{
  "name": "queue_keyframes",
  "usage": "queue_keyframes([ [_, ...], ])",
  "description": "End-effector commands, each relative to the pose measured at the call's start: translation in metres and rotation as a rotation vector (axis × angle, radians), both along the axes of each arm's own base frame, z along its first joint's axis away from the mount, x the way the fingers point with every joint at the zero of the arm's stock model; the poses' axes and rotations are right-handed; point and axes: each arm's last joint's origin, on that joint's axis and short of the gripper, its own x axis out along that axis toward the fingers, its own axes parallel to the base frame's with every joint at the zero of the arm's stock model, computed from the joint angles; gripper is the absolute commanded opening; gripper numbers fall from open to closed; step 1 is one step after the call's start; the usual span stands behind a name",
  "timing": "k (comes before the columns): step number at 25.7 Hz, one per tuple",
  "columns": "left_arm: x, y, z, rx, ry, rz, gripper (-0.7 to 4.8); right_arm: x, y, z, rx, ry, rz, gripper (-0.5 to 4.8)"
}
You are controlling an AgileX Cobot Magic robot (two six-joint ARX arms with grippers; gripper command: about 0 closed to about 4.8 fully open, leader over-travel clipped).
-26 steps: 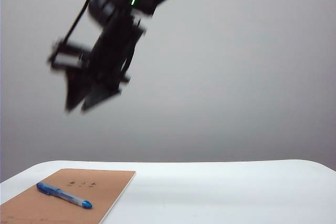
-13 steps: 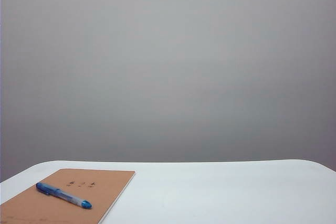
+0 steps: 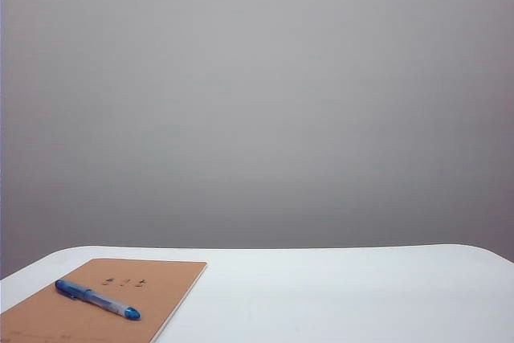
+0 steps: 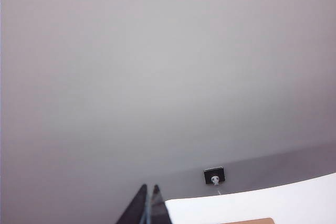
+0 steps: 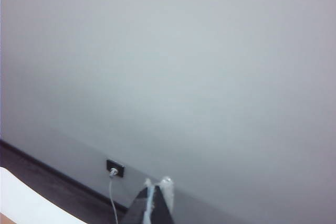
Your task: Pick up a pen on the table and place it on the notebook.
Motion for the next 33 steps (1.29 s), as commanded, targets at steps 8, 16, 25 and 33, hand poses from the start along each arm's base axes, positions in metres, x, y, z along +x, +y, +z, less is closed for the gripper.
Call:
queue_keyframes([
  [8,0.023,-0.013,-0.056,-0.044,0.023,0.001,-0.06,-0.119,-0.052,-0.112,0.168,-0.203,-0.092,-0.05],
  [16,0.030,-0.015,-0.102,-0.136,0.072,-0.104,-0.06,-0.180,-0.077,-0.202,0.202,-0.284,-0.183,-0.05],
  [25,0.039,0.008,-0.138,-0.242,0.042,-0.138,-0.06,-0.201,-0.084,-0.238,0.237,-0.305,-0.190,-0.05],
  [33,0.031,0.018,-0.153,-0.250,-0.064,-0.099,-0.06,-0.183,-0.077,-0.267,0.293,-0.264,-0.161,-0.05],
])
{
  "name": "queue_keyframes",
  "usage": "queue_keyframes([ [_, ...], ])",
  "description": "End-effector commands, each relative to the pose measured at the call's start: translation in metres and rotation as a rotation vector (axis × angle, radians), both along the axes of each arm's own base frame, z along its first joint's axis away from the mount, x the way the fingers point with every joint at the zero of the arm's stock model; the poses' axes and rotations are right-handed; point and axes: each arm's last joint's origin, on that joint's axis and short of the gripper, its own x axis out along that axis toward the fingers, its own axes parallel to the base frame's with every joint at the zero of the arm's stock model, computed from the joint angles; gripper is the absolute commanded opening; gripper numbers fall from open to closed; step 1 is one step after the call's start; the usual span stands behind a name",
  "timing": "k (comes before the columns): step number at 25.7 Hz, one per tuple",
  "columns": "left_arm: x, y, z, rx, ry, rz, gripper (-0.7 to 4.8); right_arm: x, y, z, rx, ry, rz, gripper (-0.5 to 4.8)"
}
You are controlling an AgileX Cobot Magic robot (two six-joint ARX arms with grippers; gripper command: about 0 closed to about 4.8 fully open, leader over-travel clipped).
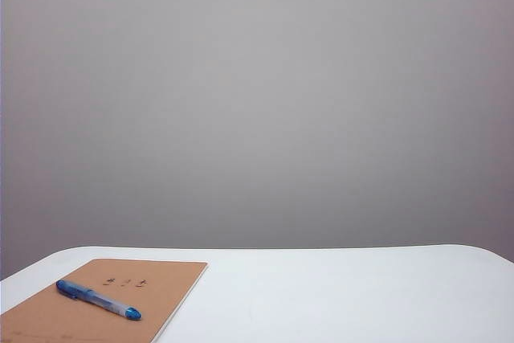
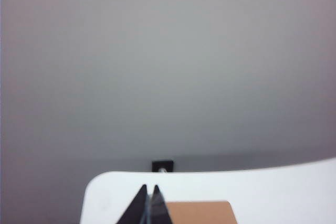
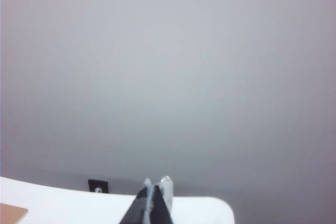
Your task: Pick up a pen on the table and place it on the notebook.
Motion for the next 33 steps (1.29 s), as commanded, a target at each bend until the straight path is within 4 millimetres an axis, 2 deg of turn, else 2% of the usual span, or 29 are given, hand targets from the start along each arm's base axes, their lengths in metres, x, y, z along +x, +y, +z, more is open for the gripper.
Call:
queue_keyframes([
  [1,-0.003,0.001,-0.001,-0.009,-0.047,0.010,-0.06,0.006,0.002,-0.008,0.070,-0.025,0.012,-0.05],
  [4,-0.006,0.001,-0.014,-0.059,-0.032,0.020,-0.06,0.017,0.006,-0.025,0.170,-0.047,0.027,-0.05],
  [13,-0.015,0.003,-0.033,-0.098,-0.056,0.018,-0.06,0.029,0.009,-0.057,0.141,0.049,0.020,-0.05],
  [20,-0.015,0.010,-0.052,-0.129,-0.009,0.064,-0.06,0.039,0.011,-0.094,0.134,0.089,-0.034,-0.05],
  [27,-0.015,0.022,-0.060,-0.106,0.041,0.112,-0.06,0.040,0.009,-0.098,0.102,0.097,-0.113,-0.05],
  [30,-0.016,0.027,-0.066,-0.114,0.094,0.195,-0.06,0.040,0.009,-0.106,0.072,0.179,-0.132,-0.05],
  [33,-0.016,0.027,-0.066,-0.114,0.101,0.195,-0.06,0.040,0.009,-0.109,0.066,0.203,-0.134,-0.05],
])
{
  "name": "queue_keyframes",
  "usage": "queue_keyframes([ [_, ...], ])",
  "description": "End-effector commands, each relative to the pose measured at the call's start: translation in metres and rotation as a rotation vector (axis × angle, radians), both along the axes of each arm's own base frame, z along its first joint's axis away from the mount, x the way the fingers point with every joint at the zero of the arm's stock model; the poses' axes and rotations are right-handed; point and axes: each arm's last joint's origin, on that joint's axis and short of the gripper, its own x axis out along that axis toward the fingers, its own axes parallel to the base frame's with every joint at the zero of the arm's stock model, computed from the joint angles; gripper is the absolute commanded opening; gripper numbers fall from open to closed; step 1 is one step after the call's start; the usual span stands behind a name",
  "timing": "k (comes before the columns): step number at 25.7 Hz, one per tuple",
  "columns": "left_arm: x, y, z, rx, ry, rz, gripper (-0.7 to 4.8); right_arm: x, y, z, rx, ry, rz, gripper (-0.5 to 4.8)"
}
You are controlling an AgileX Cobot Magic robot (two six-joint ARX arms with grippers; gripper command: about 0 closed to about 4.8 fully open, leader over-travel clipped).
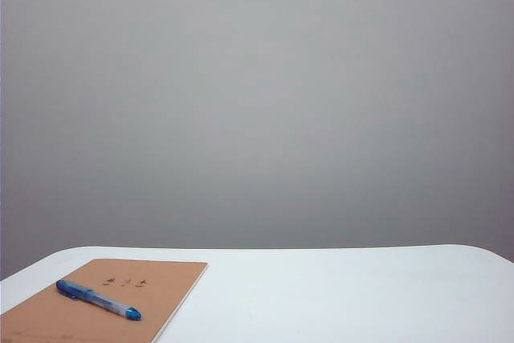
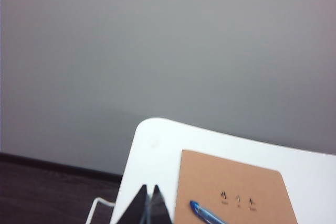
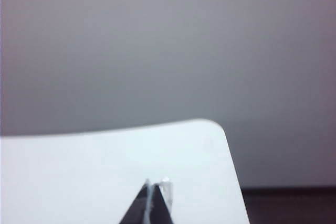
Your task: Pick up a pen on the table and place it on the notebook.
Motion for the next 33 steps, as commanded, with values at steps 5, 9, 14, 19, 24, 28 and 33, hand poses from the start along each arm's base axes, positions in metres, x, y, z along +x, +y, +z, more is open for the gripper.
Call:
queue_keyframes([
  [5,0.000,0.000,0.002,-0.013,0.003,0.005,-0.06,0.000,-0.002,0.006,0.076,-0.059,-0.056,-0.05],
  [9,0.000,-0.002,0.003,-0.025,0.000,-0.057,-0.06,-0.003,-0.002,0.026,0.071,-0.195,-0.052,-0.05],
  [14,0.000,-0.007,0.000,0.000,0.018,-0.108,-0.06,-0.004,-0.003,0.030,0.023,-0.165,-0.047,-0.05],
  [19,0.000,-0.018,-0.002,0.084,0.023,-0.162,-0.06,-0.004,-0.002,0.019,-0.009,-0.065,-0.047,-0.05],
  [24,0.000,-0.023,-0.004,0.121,0.049,-0.093,-0.06,0.000,-0.002,0.000,0.004,-0.001,-0.056,-0.05],
  [28,0.000,-0.023,-0.001,0.103,0.018,-0.090,-0.05,0.000,-0.002,-0.002,0.012,0.023,-0.053,0.00],
  [33,0.000,-0.023,0.000,0.088,0.012,-0.090,-0.05,0.000,-0.002,-0.002,0.012,0.023,-0.052,0.00],
])
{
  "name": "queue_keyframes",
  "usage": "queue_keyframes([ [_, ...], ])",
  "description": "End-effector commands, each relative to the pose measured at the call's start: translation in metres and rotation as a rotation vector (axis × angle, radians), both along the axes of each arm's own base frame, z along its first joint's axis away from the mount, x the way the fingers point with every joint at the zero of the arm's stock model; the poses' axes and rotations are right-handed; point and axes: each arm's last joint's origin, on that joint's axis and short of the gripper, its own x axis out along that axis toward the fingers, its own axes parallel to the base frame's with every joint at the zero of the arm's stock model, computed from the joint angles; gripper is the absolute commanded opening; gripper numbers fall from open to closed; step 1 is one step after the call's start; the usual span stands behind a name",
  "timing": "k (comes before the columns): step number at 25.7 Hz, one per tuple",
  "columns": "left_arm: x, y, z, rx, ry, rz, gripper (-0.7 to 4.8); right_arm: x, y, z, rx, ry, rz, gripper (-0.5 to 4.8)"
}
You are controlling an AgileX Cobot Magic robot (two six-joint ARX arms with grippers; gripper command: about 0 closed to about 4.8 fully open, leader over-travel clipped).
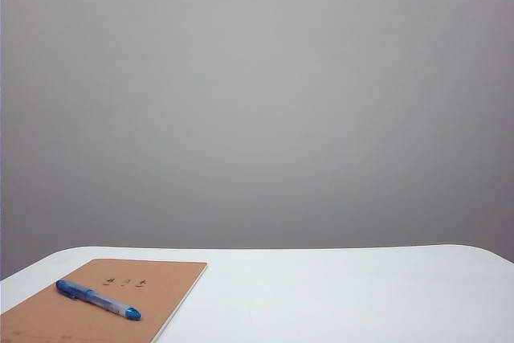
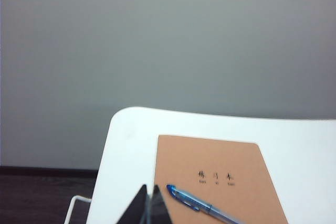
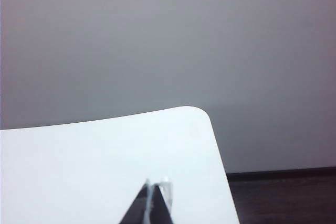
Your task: Pick up a pen on the table and place it on the notebook.
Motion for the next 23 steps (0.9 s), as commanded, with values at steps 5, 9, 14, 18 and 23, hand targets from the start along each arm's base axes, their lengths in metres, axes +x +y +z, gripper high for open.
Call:
queue_keyframes([
  [5,0.000,0.000,0.001,-0.004,-0.012,0.000,-0.05,0.000,0.000,0.001,0.009,-0.013,0.000,0.00],
  [9,0.000,0.000,0.001,-0.004,-0.012,0.001,-0.05,0.000,0.000,0.001,0.009,-0.013,0.000,0.00],
  [14,0.000,0.000,0.001,-0.004,-0.012,0.001,-0.05,0.000,0.000,0.001,0.009,-0.012,-0.003,0.00],
  [18,0.000,0.000,0.001,-0.004,-0.012,0.001,-0.05,0.002,-0.011,-0.001,0.007,-0.007,-0.115,0.00],
  [23,-0.003,0.001,0.005,-0.010,-0.059,-0.004,-0.05,0.002,-0.019,-0.001,0.007,-0.007,-0.199,0.00],
])
